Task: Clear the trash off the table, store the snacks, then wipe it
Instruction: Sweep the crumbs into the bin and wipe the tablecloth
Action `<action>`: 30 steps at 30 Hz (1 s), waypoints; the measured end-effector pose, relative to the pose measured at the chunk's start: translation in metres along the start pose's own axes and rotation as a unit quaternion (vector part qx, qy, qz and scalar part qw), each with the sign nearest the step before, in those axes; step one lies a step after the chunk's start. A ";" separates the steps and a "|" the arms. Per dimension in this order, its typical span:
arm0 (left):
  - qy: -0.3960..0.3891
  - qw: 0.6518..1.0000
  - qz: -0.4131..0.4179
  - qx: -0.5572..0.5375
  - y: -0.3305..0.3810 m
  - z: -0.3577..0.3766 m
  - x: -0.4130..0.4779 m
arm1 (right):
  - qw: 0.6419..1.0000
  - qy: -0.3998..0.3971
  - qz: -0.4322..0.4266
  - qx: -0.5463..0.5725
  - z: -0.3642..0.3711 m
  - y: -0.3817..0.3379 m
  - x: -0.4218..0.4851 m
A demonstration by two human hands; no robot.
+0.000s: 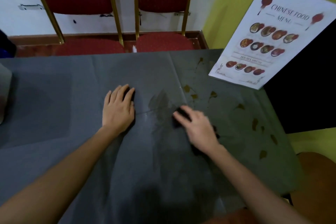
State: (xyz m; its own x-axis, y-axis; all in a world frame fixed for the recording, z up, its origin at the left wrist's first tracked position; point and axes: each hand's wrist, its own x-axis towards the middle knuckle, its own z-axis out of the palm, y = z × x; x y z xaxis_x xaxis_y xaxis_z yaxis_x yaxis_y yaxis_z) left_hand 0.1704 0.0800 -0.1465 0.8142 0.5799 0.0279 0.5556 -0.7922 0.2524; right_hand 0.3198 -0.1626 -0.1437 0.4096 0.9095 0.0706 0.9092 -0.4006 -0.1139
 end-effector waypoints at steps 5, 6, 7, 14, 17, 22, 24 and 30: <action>-0.055 0.998 0.013 0.005 0.005 0.009 0.046 | 0.867 0.097 0.489 0.026 -0.010 0.067 0.026; -0.064 0.998 0.010 0.008 0.007 0.012 0.052 | 0.869 0.097 0.485 0.021 -0.009 0.058 0.036; -0.070 0.997 0.005 0.010 0.009 0.015 0.056 | 0.890 0.092 0.447 0.020 -0.006 0.044 0.047; -0.043 0.999 -0.009 -0.002 0.012 0.022 0.053 | 0.993 0.045 0.105 0.036 0.010 -0.001 0.064; -0.018 1.000 -0.015 0.001 0.012 0.023 0.053 | 0.940 0.072 0.330 0.034 0.008 0.036 0.072; 0.005 1.000 -0.015 0.018 0.007 0.014 0.071 | 0.980 0.064 0.189 0.012 0.014 -0.018 0.098; 0.017 1.000 -0.011 0.022 0.003 0.015 0.081 | 0.987 0.050 0.155 0.008 0.018 -0.007 0.102; 0.061 0.998 -0.015 0.003 0.002 0.020 0.088 | 0.966 0.075 0.245 -0.013 0.021 0.004 0.148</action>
State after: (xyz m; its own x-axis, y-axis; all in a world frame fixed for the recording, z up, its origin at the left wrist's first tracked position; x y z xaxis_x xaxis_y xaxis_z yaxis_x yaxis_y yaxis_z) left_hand 0.2468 0.1254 -0.1631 0.7705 0.6222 0.1382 0.5812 -0.7749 0.2486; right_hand 0.3819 -0.0272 -0.1547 0.7967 0.5837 0.1568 0.6032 -0.7841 -0.1458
